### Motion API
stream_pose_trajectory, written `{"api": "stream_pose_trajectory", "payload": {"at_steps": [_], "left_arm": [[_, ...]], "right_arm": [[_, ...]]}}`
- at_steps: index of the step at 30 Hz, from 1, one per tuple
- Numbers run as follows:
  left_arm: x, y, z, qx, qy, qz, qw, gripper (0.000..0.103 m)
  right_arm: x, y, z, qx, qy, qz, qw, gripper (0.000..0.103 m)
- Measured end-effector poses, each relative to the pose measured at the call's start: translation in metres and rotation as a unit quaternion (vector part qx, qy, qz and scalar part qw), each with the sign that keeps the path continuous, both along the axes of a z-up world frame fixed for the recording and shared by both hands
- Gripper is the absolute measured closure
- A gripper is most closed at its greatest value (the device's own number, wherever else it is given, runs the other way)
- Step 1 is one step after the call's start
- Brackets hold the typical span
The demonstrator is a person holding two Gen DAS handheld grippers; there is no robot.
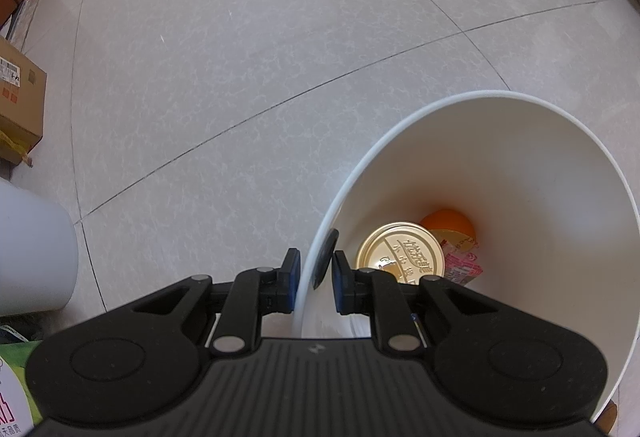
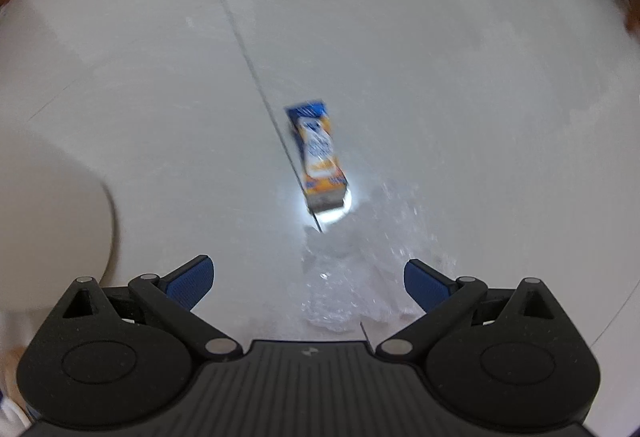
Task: Collect trash
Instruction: 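Grasp the crumpled clear plastic bag with the right tool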
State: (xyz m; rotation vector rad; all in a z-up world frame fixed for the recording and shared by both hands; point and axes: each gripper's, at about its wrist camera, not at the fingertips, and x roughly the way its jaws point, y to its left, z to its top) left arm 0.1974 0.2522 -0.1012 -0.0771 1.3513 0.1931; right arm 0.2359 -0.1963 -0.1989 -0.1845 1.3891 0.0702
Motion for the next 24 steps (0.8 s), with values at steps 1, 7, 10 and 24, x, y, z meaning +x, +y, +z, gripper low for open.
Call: {"api": "stream_pose_trajectory", "payload": {"at_steps": [1, 7, 10, 24], "left_arm": [[0.000, 0.000, 0.000, 0.001, 0.000, -0.002, 1.0000, 0.088], [0.000, 0.000, 0.000, 0.000, 0.001, 0.000, 1.0000, 0.088], [0.000, 0.000, 0.000, 0.000, 0.000, -0.001, 1.0000, 0.088], [0.001, -0.002, -0.001, 0.001, 0.002, -0.001, 1.0000, 0.088]], "right_arm": [[0.001, -0.004, -0.005, 0.001, 0.002, -0.010, 1.000, 0.000], [-0.005, -0.013, -0.042, 0.002, 0.023, -0.073, 0.997, 0.000], [-0.006, -0.012, -0.057, -0.011, 0.012, -0.095, 0.995, 0.000], [0.013, 0.002, -0.127, -0.104, 0.004, -0.143, 0.984, 0.010]]}}
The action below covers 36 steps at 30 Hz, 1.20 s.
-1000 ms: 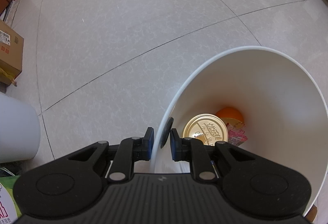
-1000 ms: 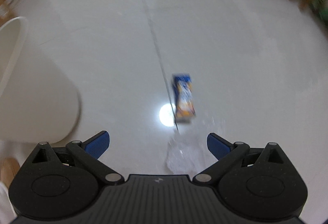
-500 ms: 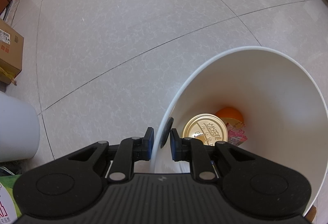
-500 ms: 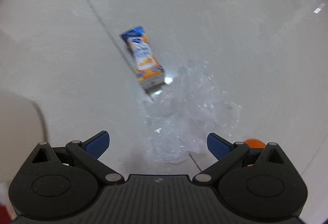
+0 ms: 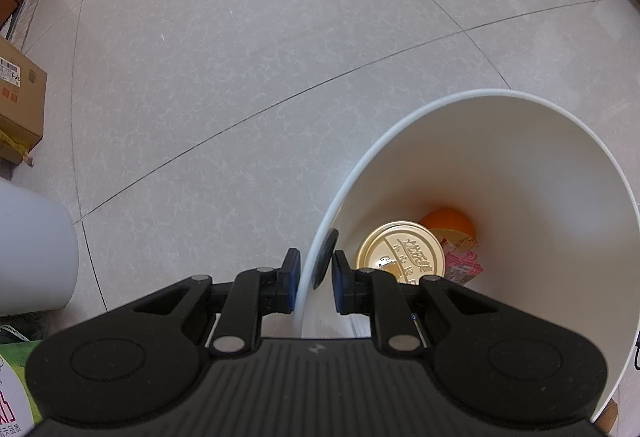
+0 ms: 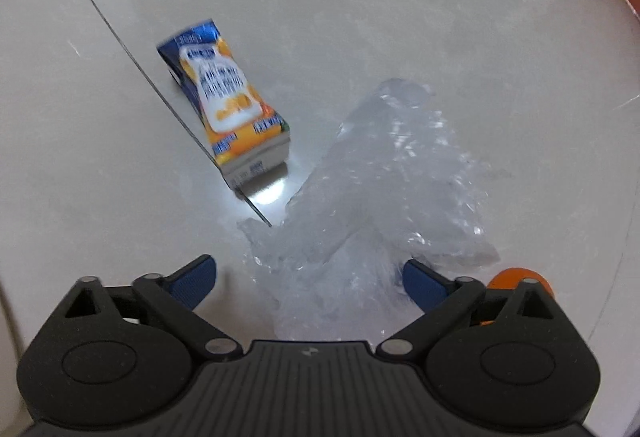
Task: Collect trash
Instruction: 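Grasp the crumpled clear plastic bag with the right tool, then carry the clear plastic bag over the bin and release it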
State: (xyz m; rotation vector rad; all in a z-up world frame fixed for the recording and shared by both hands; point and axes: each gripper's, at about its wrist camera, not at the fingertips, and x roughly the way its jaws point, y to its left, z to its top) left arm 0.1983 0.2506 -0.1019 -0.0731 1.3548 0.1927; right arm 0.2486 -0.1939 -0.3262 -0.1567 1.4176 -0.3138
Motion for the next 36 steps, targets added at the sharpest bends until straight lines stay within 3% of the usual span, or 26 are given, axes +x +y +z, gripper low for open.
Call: {"api": "stream_pose_trajectory", "payload": {"at_steps": [2, 10, 19, 27, 36], "left_arm": [[0.000, 0.000, 0.000, -0.001, 0.000, 0.000, 1.0000, 0.088], [0.000, 0.001, -0.001, -0.001, -0.001, 0.000, 1.0000, 0.088], [0.000, 0.000, -0.001, -0.001, 0.001, -0.001, 1.0000, 0.088], [0.000, -0.002, -0.001, 0.003, 0.000, -0.005, 1.0000, 0.088], [0.000, -0.003, -0.001, 0.004, 0.000, -0.003, 1.0000, 0.088]], "right_arm": [[-0.004, 0.001, 0.000, -0.005, 0.005, 0.010, 1.000, 0.025], [-0.007, 0.000, 0.014, -0.007, 0.007, 0.027, 1.000, 0.049], [-0.020, 0.025, 0.057, -0.009, 0.012, 0.091, 0.996, 0.051], [-0.035, 0.059, 0.117, 0.025, 0.011, 0.156, 0.987, 0.051], [-0.040, 0.084, 0.183, 0.049, 0.010, 0.191, 0.980, 0.051]]}}
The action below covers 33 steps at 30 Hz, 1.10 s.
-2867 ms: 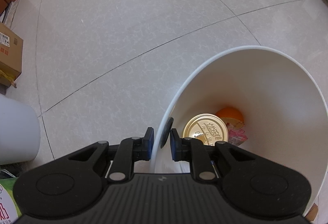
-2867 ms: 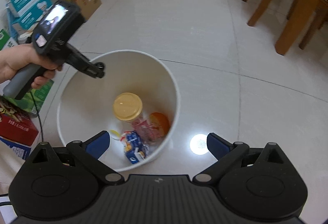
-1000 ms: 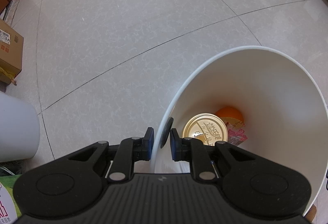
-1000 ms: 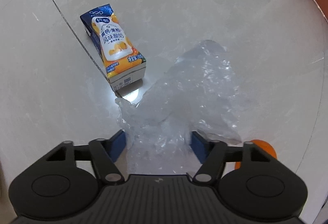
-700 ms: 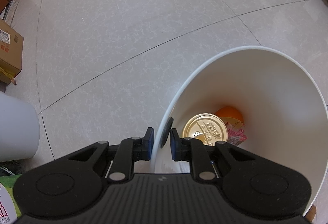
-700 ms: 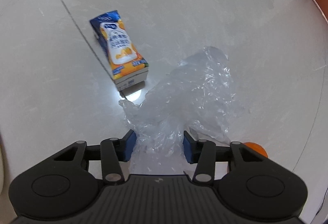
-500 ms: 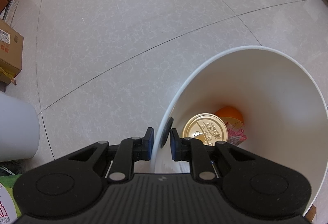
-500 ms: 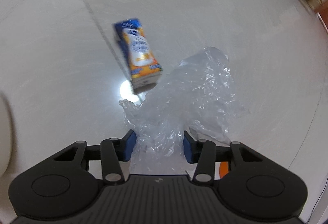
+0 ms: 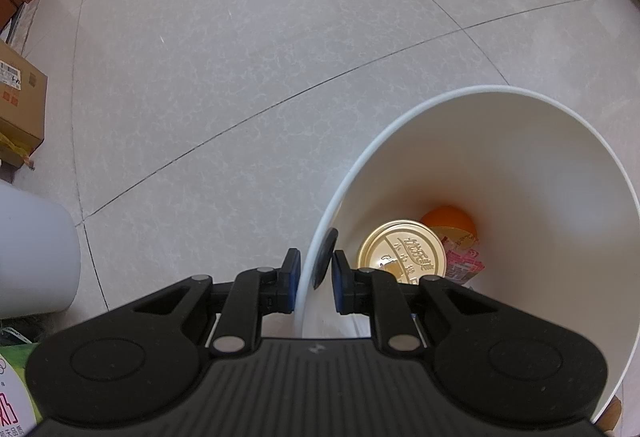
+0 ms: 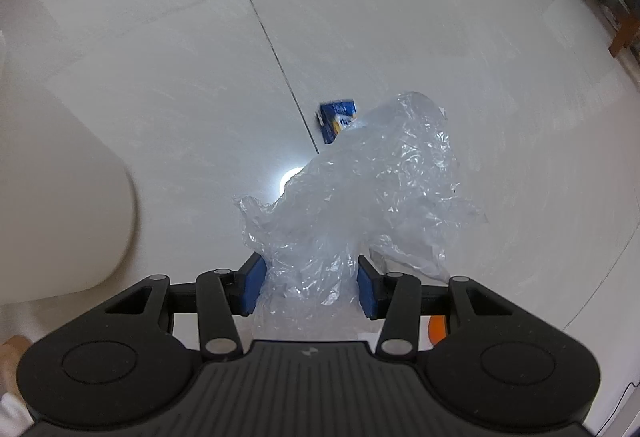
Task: Collect trash
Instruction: 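Carry the clear plastic bag over the bin and release it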
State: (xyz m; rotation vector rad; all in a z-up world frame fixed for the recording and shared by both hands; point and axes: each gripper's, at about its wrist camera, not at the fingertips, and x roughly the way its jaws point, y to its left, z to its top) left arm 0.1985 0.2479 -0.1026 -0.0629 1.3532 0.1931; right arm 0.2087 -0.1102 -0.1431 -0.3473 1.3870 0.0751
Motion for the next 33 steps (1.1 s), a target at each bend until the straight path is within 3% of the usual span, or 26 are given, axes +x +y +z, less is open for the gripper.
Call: {"api": "stream_pose_trajectory", "payload": {"at_steps": [10, 19, 28, 33], "left_arm": [[-0.001, 0.004, 0.000, -0.005, 0.000, 0.003, 1.0000, 0.088], [-0.002, 0.001, 0.000, -0.001, -0.002, 0.000, 1.0000, 0.088], [-0.001, 0.001, 0.000, -0.001, -0.003, 0.002, 1.0000, 0.088], [-0.001, -0.001, 0.001, 0.004, -0.003, 0.001, 1.0000, 0.088]], "right_arm": [[-0.006, 0.032, 0.093, 0.021, -0.028, 0.068, 0.997, 0.051], [-0.029, 0.110, 0.146, 0.094, -0.038, 0.162, 0.982, 0.051], [-0.037, 0.192, 0.135, 0.164, -0.012, 0.232, 0.959, 0.051], [-0.043, 0.213, 0.113, 0.177, 0.010, 0.236, 0.956, 0.051]]}}
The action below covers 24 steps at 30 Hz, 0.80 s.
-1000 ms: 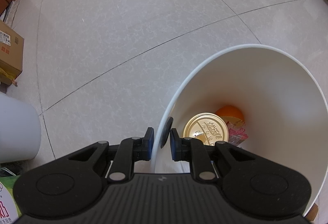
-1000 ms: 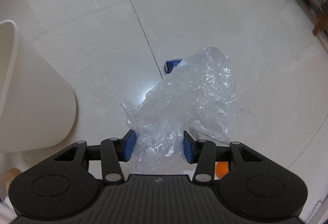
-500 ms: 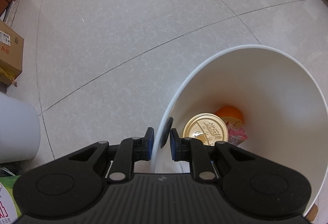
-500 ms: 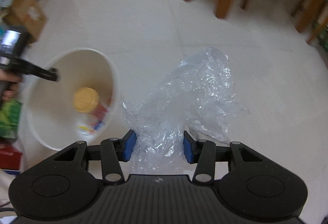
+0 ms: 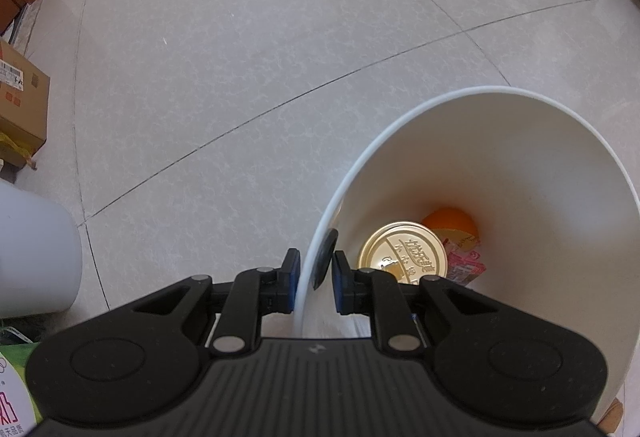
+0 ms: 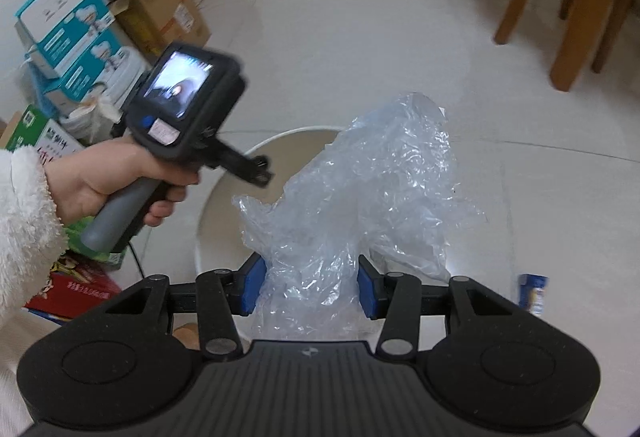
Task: Collect trash
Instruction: 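Carry the clear plastic bag over the bin and release it, then move the right tool down to the whole orange and grasp it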
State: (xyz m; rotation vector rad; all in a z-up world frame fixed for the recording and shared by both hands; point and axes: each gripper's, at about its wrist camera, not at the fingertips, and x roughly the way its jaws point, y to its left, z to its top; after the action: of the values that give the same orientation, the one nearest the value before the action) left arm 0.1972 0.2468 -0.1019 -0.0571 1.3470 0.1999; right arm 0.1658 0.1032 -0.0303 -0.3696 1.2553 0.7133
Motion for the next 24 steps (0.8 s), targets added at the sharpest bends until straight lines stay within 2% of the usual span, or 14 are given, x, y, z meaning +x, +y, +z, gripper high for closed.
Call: {"api": "stream_pose_trajectory", "payload": {"at_steps": [6, 8, 10, 16, 24], "left_arm": [[0.000, 0.003, 0.001, -0.007, 0.000, 0.005, 1.0000, 0.088], [-0.001, 0.003, 0.001, -0.007, 0.000, 0.005, 1.0000, 0.088], [-0.001, 0.004, 0.001, -0.008, 0.000, 0.005, 1.0000, 0.088], [-0.001, 0.005, 0.000, -0.007, 0.000, 0.005, 1.0000, 0.088], [-0.001, 0.005, 0.000, -0.007, 0.000, 0.005, 1.0000, 0.088]], "right_arm": [[-0.009, 0.019, -0.017, 0.002, 0.018, 0.001, 1.000, 0.047], [-0.011, 0.023, -0.023, 0.001, 0.024, 0.001, 1.000, 0.035], [-0.013, 0.023, -0.026, -0.001, 0.020, -0.004, 1.000, 0.014], [-0.012, 0.014, -0.024, -0.008, 0.018, -0.008, 1.000, 0.009], [-0.005, -0.010, -0.010, -0.011, -0.011, -0.027, 1.000, 0.008]]}}
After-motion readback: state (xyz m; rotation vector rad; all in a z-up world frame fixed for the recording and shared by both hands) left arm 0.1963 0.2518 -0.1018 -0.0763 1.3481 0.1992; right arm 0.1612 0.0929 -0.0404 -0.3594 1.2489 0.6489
